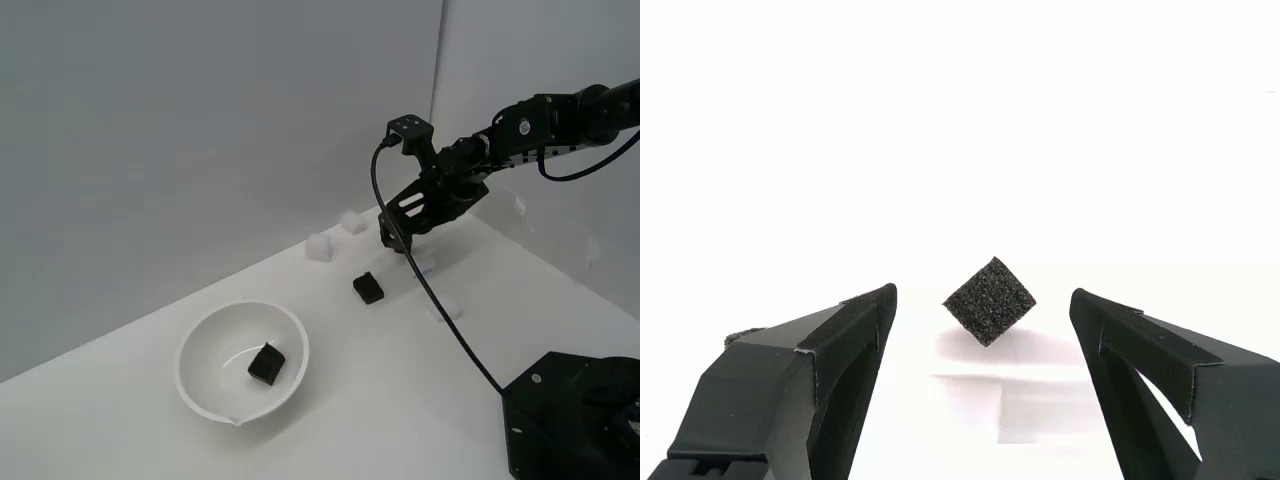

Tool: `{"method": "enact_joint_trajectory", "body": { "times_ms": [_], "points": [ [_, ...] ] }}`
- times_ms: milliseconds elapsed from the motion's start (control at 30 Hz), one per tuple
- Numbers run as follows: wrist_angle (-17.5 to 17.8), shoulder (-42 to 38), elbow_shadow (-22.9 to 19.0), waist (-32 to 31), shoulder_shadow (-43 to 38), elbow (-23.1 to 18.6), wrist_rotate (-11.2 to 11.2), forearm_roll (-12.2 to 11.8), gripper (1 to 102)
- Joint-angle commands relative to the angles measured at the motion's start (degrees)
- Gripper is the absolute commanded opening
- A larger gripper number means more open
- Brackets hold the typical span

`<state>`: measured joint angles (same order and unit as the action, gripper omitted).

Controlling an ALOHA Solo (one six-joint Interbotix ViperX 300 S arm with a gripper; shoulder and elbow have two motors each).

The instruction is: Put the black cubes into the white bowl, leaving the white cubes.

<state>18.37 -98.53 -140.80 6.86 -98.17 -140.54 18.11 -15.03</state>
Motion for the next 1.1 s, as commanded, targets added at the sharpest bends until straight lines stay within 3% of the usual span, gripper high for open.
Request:
{"method": "enact_joint_trajectory", "body": {
  "times_ms": [0, 67, 167, 267, 400, 1067],
  "points": [
    [0.44, -0.44, 1.32, 1.14, -0.79, 0.88, -0.09, -0.09, 95],
    [0.44, -0.26, 1.23, 1.14, -0.62, 0.88, 0.0, -0.09, 91],
    [0.53, 0.18, 1.23, 1.14, -0.18, 0.79, -0.09, -0.09, 75],
    [0.53, 0.26, 1.05, 1.14, 0.0, 0.79, -0.09, -0.09, 68],
    [0.7, 0.44, 1.05, 1.14, 0.26, 0.79, -0.09, -0.09, 50],
    [0.97, 4.39, 1.49, 0.09, 4.22, 1.14, -0.09, -0.09, 47]
  ]
}}
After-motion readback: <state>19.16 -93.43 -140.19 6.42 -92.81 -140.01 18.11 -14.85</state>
